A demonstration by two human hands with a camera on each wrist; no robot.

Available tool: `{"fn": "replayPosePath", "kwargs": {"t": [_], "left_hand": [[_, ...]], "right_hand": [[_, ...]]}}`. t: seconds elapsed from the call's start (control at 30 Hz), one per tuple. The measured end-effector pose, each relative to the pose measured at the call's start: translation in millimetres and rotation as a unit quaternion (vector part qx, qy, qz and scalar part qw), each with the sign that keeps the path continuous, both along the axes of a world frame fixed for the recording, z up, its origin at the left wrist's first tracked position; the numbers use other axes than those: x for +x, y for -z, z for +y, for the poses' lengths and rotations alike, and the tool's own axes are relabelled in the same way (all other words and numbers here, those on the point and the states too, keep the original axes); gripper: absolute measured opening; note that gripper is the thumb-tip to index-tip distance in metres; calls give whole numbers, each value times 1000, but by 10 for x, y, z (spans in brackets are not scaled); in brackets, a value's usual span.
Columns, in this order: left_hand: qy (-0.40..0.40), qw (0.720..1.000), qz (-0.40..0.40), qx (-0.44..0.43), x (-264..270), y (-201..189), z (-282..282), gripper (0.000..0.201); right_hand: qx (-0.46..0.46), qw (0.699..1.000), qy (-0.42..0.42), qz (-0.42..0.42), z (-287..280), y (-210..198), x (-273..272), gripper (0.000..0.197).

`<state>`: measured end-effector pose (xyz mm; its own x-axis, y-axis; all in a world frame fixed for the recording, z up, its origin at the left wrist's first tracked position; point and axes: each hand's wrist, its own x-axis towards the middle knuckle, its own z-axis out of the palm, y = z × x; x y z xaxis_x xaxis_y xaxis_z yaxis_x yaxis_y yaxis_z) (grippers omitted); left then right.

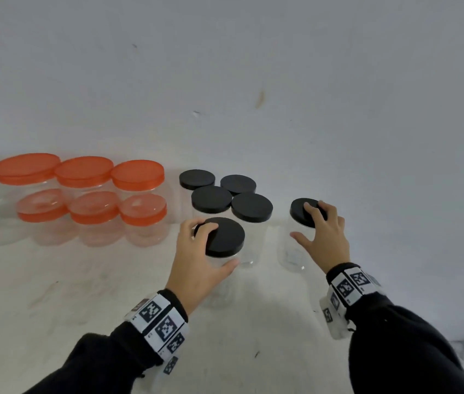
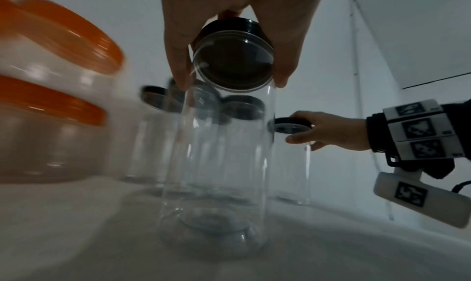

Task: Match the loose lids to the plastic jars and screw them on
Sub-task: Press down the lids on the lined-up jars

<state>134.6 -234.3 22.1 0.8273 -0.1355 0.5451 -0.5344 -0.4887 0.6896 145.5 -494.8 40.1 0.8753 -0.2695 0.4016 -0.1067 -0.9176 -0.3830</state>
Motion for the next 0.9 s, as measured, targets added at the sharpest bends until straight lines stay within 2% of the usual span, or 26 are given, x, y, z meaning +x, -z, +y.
{"fn": "replayPosePath", "kwargs": {"t": [0.23,0.37,0.57,0.63,0.7,0.77,0.83,0.9], "left_hand": [[-166,985,-9,52,142,-25,994,66],[-230,971,8,57,351,-40,1404,68],[-254,963,11,90,477,-44,1539,72],[-269,955,-12,124,436,-56,1473,76],[-261,949,-75,162,377,-108,1344,76],[-214,949,-152,175,323,-197,1145,64],[-141,958,-187,167,330,-276,905,50],[-73,972,-167,150,424,-318,666,46]], "right_hand": [[17,1000,-14,2,30,-21,401,64],[15,1000,-13,-2,38,-12,454,64],[0,1000,-24,15,34,-51,438,69],[-51,996,-5,66,43,-107,416,83],[-113,987,-6,114,95,-189,376,109],[-120,988,-76,63,210,-285,309,119],[-85,983,-158,-27,378,-366,247,109],[-48,979,-190,-54,579,-409,220,93]]}}
